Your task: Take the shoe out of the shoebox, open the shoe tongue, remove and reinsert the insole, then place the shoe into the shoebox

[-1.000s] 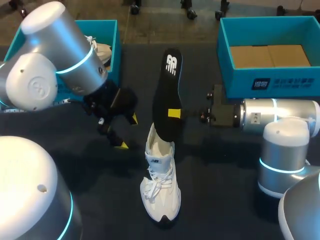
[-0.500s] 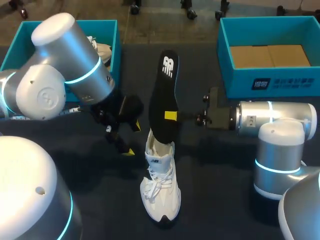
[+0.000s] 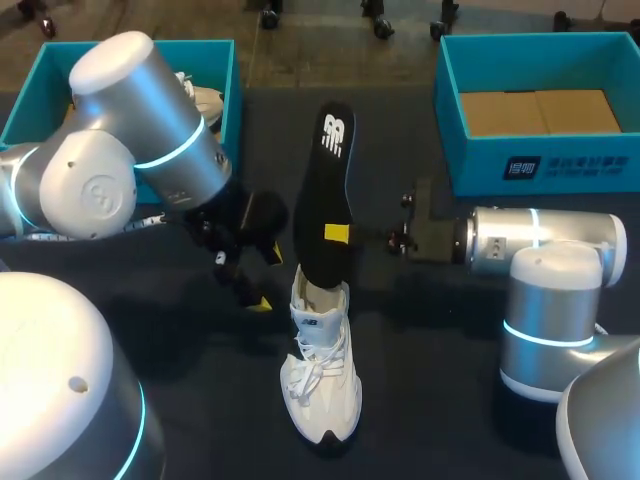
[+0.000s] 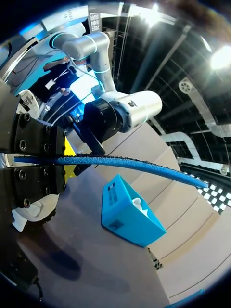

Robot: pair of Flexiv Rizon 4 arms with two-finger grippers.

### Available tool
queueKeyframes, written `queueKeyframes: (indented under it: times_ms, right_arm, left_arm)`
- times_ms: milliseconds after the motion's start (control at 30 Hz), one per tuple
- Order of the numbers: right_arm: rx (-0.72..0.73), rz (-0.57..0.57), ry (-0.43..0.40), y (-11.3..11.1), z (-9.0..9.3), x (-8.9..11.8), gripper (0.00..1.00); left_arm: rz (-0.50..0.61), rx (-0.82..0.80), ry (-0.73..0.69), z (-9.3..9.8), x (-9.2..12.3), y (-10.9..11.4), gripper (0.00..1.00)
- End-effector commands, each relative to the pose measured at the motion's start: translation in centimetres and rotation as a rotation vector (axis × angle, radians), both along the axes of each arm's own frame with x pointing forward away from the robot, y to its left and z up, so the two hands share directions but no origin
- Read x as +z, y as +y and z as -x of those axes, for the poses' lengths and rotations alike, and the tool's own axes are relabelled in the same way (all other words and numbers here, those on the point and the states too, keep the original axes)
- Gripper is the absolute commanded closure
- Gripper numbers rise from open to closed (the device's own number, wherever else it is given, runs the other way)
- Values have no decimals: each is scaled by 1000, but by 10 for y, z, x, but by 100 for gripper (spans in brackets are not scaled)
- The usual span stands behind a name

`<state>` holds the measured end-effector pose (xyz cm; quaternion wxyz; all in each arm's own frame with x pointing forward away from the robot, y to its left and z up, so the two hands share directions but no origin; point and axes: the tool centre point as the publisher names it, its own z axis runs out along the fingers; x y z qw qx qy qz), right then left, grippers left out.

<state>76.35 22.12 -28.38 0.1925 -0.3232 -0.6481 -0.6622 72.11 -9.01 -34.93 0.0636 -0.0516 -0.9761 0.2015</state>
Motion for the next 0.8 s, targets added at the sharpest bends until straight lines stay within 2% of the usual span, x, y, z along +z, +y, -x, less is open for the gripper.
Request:
queueKeyframes:
  times_ms: [33, 800]
  right_arm:
    - [-8, 15, 3, 7, 0, -2, 100]
    - [-44, -19, -53, 17, 4, 2, 100]
  left_arm:
    - [2, -3, -3, 1, -2, -3, 0]
    - [5, 45, -43, 5, -10, -2, 0]
